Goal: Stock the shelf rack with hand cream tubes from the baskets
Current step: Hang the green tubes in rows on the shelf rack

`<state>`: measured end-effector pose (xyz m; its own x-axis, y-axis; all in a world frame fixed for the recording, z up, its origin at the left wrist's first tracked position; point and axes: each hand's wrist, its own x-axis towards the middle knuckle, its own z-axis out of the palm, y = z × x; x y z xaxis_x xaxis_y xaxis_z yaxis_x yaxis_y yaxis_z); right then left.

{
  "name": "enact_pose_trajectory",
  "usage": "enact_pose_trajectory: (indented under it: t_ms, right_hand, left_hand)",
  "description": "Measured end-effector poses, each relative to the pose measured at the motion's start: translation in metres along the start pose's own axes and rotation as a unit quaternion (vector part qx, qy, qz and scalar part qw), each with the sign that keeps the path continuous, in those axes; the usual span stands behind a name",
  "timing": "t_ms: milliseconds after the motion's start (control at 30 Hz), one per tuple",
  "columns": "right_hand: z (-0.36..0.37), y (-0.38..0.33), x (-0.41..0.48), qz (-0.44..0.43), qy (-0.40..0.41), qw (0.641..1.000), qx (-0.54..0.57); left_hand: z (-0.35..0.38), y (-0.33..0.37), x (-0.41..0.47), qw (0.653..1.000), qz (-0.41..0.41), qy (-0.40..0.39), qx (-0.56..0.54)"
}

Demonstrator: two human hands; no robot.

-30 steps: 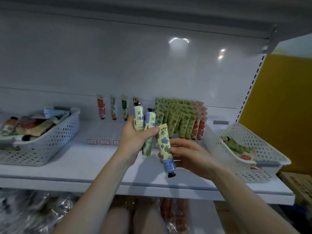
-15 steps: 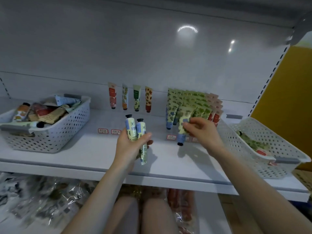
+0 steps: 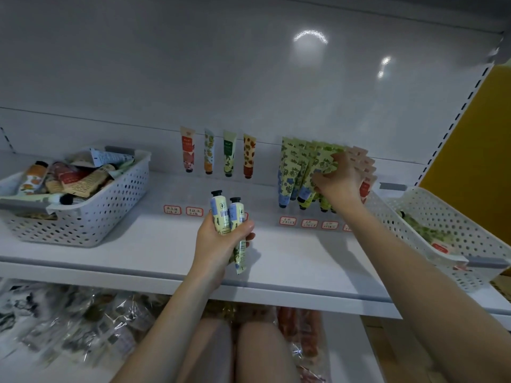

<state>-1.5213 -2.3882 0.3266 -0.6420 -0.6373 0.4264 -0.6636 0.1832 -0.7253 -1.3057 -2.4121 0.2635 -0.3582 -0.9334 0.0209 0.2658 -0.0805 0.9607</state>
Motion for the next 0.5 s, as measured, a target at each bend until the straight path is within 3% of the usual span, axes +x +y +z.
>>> enact_pose_trajectory:
  t_ms: [500]
  right_hand:
    - [0.025,0.004,0.018,0.02,-0.073,0.992,-0.102]
  left_hand:
    - [0.009,-0.012,0.015,1.0,-0.015,-0.012,0.011]
